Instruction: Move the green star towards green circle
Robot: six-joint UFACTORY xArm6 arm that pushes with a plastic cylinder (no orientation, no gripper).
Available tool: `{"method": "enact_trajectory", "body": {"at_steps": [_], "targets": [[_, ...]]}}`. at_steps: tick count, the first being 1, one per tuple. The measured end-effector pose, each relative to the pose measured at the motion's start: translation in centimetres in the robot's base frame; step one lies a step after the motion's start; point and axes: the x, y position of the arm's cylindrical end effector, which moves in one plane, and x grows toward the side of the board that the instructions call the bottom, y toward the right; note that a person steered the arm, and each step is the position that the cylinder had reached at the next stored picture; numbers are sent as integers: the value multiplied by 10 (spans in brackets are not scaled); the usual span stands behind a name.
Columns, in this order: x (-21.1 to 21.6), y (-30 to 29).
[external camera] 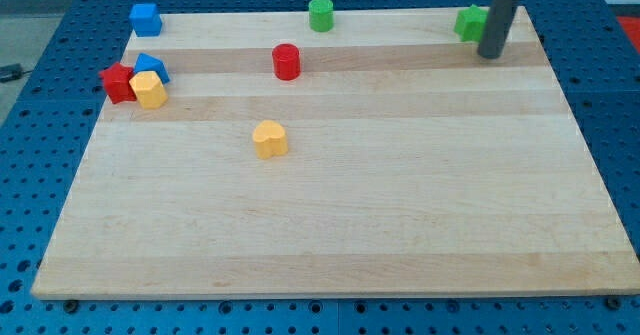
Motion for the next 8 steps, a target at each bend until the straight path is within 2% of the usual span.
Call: {"method": "enact_trajectory", "body": {"at_steps": [1,2,4,6,8], "targets": [[-29,17],[-40,22],[-55,2],[-58,-2],[-43,-2]]}}
